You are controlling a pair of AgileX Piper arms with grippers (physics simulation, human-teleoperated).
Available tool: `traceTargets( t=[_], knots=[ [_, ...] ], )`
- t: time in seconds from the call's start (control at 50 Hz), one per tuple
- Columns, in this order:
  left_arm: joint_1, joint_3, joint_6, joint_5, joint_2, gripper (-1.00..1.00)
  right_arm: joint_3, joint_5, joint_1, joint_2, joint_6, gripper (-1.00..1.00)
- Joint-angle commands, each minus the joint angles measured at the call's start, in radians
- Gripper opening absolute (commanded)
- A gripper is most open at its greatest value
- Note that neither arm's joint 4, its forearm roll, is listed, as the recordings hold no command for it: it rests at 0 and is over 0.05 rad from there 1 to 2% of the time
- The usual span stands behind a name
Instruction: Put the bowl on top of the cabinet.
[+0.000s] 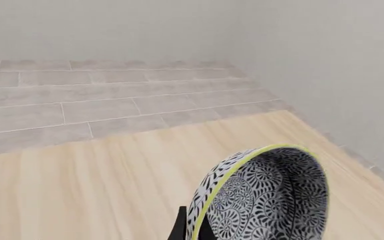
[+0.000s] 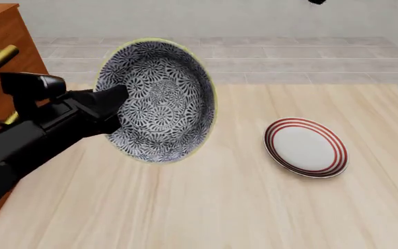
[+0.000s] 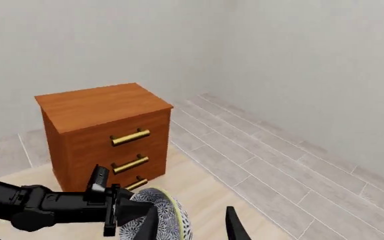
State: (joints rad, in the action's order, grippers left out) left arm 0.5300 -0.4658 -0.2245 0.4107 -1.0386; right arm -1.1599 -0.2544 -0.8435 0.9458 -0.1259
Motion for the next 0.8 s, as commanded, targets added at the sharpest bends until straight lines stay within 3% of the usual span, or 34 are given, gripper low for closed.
traceTargets(
  t=[0.02, 0.06, 0.12, 0.14, 0.2, 0.32, 0.36, 0.4, 0.42, 0.44, 0.46, 0.48, 0.58, 0.6, 0.62, 0.64, 0.7, 0.74, 0.8],
  knots=[
    [0.051, -0.162, 0.062, -0.226, -0.069, -1.0, 0.045, 0.018, 0.049, -0.202, 0.029, 1.0],
    [0.048, -0.206, 0.086, -0.31, -0.096, -1.0, 0.03, -0.001, 0.067, -0.218, 0.048, 1.0],
    [0.019, -0.261, 0.057, -0.449, -0.072, -1.0, 0.042, 0.009, 0.08, -0.216, 0.088, 1.0],
    [0.014, -0.278, 0.019, -0.494, -0.06, -1.0, 0.044, 0.014, 0.083, -0.209, 0.118, 1.0],
    [-0.03, -0.329, -0.115, -0.628, -0.027, -1.0, 0.061, 0.032, 0.064, -0.186, 0.137, 1.0],
    [-0.092, -0.498, -0.193, -0.849, 0.007, -1.0, 0.059, 0.027, 0.058, -0.186, 0.161, 1.0],
    [-0.109, -0.584, -0.143, -0.919, 0.013, -1.0, 0.06, 0.026, 0.054, -0.188, 0.16, 1.0],
    [-0.133, -0.655, -0.162, -0.984, 0.023, -1.0, 0.057, 0.025, 0.052, -0.187, 0.159, 1.0],
    [-0.162, -0.687, -0.12, -1.015, 0.024, -1.0, 0.057, 0.026, 0.052, -0.184, 0.158, 1.0],
    [-0.19, -0.733, -0.163, -1.055, 0.024, -1.0, 0.058, 0.027, 0.055, -0.18, 0.162, 1.0],
    [-0.211, -0.759, -0.147, -1.075, 0.024, -1.0, 0.058, 0.024, 0.059, -0.184, 0.164, 1.0],
    [-0.231, -0.773, -0.179, -1.087, 0.03, -1.0, 0.059, 0.027, 0.061, -0.182, 0.164, 1.0],
    [-0.301, -0.928, -0.208, -1.166, 0.012, -1.0, 0.074, 0.041, 0.051, -0.168, 0.169, 1.0],
    [-0.393, -1.023, -0.148, -1.227, 0.004, -1.0, 0.075, 0.04, 0.049, -0.169, 0.167, 1.0],
    [-0.393, -1.026, -0.148, -1.228, 0.003, -1.0, 0.075, 0.04, 0.049, -0.169, 0.167, 1.0],
    [-0.397, -1.067, -0.23, -1.243, -0.004, -1.0, 0.073, 0.038, 0.047, -0.17, 0.164, 1.0],
    [-0.484, -1.085, -0.244, -1.3, -0.013, -1.0, 0.074, 0.042, 0.048, -0.167, 0.165, 1.0],
    [-0.494, -1.106, -0.297, -1.312, -0.013, -1.0, 0.076, 0.042, 0.048, -0.166, 0.165, 1.0],
    [-0.578, -1.199, -0.293, -1.39, -0.026, -1.0, 0.077, 0.041, 0.044, -0.164, 0.163, 1.0]
  ],
)
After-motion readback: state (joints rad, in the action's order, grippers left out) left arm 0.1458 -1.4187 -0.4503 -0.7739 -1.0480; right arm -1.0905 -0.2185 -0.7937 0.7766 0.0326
